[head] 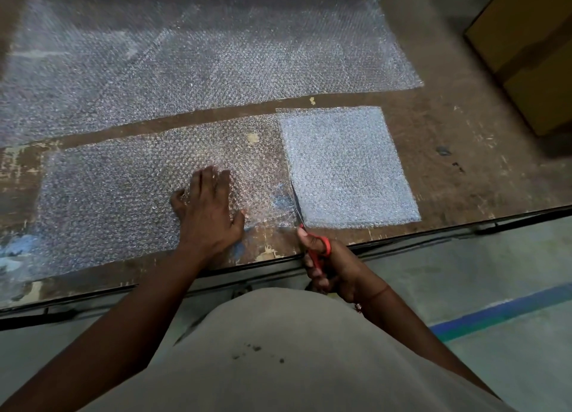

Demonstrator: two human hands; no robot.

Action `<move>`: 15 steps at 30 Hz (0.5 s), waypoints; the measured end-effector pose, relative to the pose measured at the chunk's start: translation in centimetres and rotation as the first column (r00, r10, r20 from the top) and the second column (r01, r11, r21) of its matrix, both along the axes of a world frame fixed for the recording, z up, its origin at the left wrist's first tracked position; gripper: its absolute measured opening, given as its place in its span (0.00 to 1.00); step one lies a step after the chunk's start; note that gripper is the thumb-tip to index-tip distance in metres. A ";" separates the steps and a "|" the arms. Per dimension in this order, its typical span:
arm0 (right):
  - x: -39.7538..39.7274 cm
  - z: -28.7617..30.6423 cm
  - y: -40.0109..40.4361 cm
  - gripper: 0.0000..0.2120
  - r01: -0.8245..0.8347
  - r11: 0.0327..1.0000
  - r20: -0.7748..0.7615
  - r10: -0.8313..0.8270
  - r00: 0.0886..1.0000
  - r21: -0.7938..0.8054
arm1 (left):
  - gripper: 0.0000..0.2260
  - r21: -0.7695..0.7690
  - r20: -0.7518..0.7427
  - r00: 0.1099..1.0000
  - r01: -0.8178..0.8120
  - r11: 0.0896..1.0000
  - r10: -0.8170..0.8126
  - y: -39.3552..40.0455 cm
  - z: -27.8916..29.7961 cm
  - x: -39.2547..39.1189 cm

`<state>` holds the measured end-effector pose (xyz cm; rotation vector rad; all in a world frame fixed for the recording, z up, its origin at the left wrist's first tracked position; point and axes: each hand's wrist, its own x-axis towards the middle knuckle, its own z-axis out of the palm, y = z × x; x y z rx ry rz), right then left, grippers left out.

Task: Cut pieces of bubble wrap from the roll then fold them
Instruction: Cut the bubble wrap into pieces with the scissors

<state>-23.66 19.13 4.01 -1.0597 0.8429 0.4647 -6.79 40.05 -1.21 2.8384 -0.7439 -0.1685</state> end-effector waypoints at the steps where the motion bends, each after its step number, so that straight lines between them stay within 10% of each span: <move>1: 0.0 0.0 0.0 0.20 -0.001 1.000 0.001 0.001 1.000 -0.002 | 0.41 -0.011 -0.008 1.000 0.003 1.000 -0.004 0.1 -0.1 0.2; 15: 0.1 0.2 0.0 0.10 -0.013 1.000 -0.016 0.013 1.000 0.009 | 0.40 -0.053 0.002 0.999 0.032 0.998 -0.032 1.5 -0.5 2.0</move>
